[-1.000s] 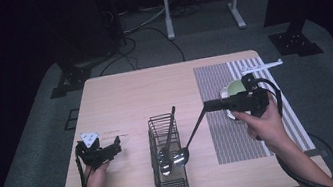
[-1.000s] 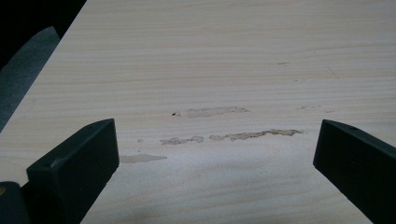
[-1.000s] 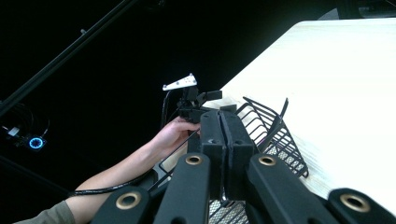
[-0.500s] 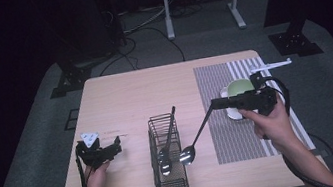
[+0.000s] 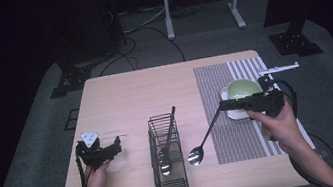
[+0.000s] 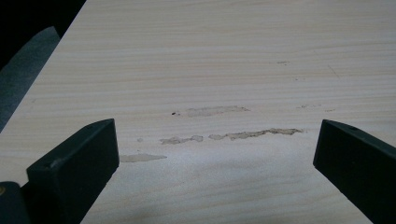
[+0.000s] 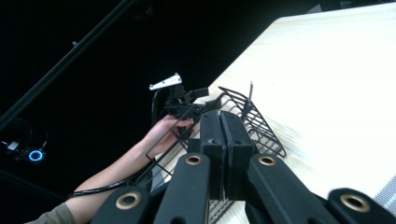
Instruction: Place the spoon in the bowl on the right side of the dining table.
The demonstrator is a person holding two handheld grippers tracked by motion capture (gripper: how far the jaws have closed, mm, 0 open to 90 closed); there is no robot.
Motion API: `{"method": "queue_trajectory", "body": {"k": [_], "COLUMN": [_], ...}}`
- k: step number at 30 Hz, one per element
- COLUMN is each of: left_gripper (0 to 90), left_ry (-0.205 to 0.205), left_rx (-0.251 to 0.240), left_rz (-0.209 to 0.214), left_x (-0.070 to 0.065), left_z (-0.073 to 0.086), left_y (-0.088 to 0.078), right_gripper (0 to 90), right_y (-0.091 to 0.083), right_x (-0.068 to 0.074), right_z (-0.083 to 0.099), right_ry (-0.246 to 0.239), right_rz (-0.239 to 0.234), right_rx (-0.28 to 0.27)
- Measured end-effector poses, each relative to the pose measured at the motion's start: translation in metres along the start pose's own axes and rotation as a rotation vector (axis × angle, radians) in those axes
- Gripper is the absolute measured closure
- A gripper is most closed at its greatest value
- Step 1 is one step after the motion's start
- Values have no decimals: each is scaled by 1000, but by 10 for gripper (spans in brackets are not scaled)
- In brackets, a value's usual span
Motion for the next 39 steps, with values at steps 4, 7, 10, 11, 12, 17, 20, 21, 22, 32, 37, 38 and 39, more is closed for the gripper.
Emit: {"method": "queue_trajectory", "body": {"k": [4, 7, 10, 11, 12, 17, 20, 21, 22, 32, 37, 38, 39], "left_gripper": [0, 0, 0, 0, 0, 0, 0, 0, 0, 0, 0, 0, 0], "left_ry": [-1, -1, 0, -1, -1, -1, -1, -2, -3, 0, -1, -1, -1], "left_rx": [0, 0, 0, 0, 0, 1, 1, 1, 1, 5, 6, 6, 6], "left_rz": [0, 0, 0, 0, 0, 0, -1, -1, -1, -3, -4, -4, -4], "left_x": [0, 0, 0, 0, 0, 0, 0, 0, 0, 0, 1, 1, 1], "left_z": [0, 0, 0, 0, 0, 0, 0, 0, 0, 0, 0, 0, 0], "left_y": [0, 0, 0, 0, 0, 0, 0, 0, 0, 0, 0, 0, 0], "right_gripper": [885, 885, 885, 884, 884, 885, 884, 884, 885, 884, 884, 884, 883], "right_y": [-3, -6, -10, -12, -12, -17, -22, -22, -22, -29, -31, -31, -33], "right_x": [-5, -11, -18, -22, -22, -33, -41, -41, -43, -60, -65, -66, -68], "right_z": [2, 5, 7, 8, 8, 12, 14, 14, 15, 24, 27, 27, 27], "right_ry": [7, 16, 25, 35, 35, 52, 69, 69, 67, 96, 100, 100, 104], "right_rz": [11, 23, 35, 42, 42, 61, 76, 76, 79, 115, 126, 131, 138], "right_rx": [3, 1, -2, -4, -4, -11, -17, -17, -19, -25, -24, -26, -28]}}
Point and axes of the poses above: each handheld gripper's, and its own axes: y roughly forward along the jaws, z roughly out of its underside, x roughly to its left, the point moved 7 cm from there along y, roughly forward along the jaws, and after that the axes turned 11 degrees about -x, right-handed, at the moved point
